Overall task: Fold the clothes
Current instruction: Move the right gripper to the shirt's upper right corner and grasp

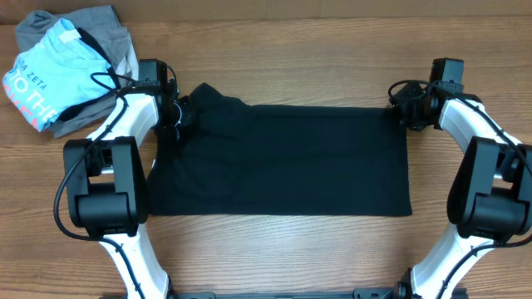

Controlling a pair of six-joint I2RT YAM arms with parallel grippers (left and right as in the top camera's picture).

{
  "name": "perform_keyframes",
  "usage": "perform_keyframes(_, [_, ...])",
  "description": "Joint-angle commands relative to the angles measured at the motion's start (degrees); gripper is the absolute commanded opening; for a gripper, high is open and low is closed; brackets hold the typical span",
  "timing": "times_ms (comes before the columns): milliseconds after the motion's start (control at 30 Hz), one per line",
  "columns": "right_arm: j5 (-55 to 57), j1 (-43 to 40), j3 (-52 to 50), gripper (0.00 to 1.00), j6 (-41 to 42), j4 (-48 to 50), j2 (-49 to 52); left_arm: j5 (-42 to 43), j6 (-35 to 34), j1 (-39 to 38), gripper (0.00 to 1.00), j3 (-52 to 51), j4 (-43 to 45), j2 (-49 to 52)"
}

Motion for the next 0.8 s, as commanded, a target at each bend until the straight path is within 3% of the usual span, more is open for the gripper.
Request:
perform_keyframes(0, [0.09, 0.26, 1.25, 0.53, -0.87, 0.31, -0.02, 0.04, 0.48, 0.13, 0.05, 0.17, -0.42, 1.16])
perform_keyframes(433, [0.87, 0.26, 1.25, 0.56, -1.25, 0.04, 2.58, 0.04, 0.48, 0.13, 0.05, 0.17, -0.48, 1.16])
perform_keyframes(567, [0.85, 0.26, 1.25, 0.45, -1.25, 0.11, 3.08, 0.04, 0.48, 0.13, 0.05, 0.17, -0.50, 1.16])
perform_keyframes(700, [0.83, 0.26, 1.27, 0.20, -1.20, 0.33, 3.06, 0.07, 0.50, 0.13, 0.04, 0.20, -0.61, 1.16])
perform_keyframes(767, [0.81, 0.26, 1.27, 0.19, -1.22, 0.28, 3.06, 0.07, 0.70, 0.13, 0.04, 0.20, -0.70, 1.16])
